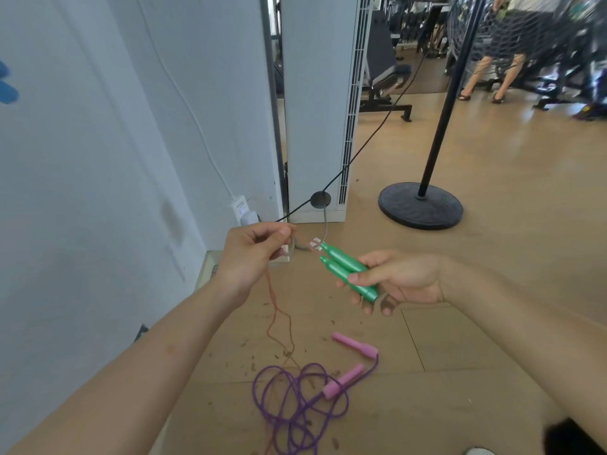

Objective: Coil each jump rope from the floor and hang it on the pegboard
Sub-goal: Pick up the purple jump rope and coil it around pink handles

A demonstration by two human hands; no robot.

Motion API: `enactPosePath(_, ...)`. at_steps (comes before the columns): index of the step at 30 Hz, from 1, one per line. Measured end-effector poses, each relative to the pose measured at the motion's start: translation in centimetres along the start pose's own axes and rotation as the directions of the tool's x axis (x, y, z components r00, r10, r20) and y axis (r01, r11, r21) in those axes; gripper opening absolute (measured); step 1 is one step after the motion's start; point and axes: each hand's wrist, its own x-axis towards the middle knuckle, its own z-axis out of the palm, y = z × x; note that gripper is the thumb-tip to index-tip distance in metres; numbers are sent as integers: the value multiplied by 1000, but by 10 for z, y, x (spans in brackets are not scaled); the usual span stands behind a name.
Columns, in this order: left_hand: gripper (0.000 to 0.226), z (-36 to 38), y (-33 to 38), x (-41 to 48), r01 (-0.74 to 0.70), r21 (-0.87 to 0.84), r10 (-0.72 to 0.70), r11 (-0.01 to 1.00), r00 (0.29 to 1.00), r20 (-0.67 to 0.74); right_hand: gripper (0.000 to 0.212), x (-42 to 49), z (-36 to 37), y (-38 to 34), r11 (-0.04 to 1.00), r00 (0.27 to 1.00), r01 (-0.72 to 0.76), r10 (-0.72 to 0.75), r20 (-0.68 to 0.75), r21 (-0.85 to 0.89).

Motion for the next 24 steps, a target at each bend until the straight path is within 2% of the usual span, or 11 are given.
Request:
enactPosePath(2,15,-2,-2,2,5,18,-5,1000,1000,-16,22,2,2,-1,999,998,42,-41,-44,19)
enactPosePath(5,18,-3,-7,2,44,42,-44,998,999,6,25,4,2,-4,976,986,158,-148,-76,152)
enactPosePath(9,14,5,-16,-2,138,16,-139,990,990,10,35,4,5,-11,894,958,287,-269,-101,343)
enactPosePath(14,13,22,-13,-13,211,14,-211,977,977,19,58,5,8,-15,764,927,354,-362,-96,539)
enactPosePath(16,13,28,-10,-18,208,48,-211,977,974,80,61,5,9,-14,742,920,345,-388,-51,575)
enactPosePath(18,8,33,-5,-22,200,74,-208,977,969,136,60,3,10,-14,746,899,316,-433,67,586)
enactPosePath(21,7,32,-1,-23,201,110,-219,973,958,187,46,-1,7,-13,783,852,282,-470,231,555)
enactPosePath(24,9,27,2,-23,194,132,-219,972,952,213,35,-3,3,-13,811,865,262,-438,246,523)
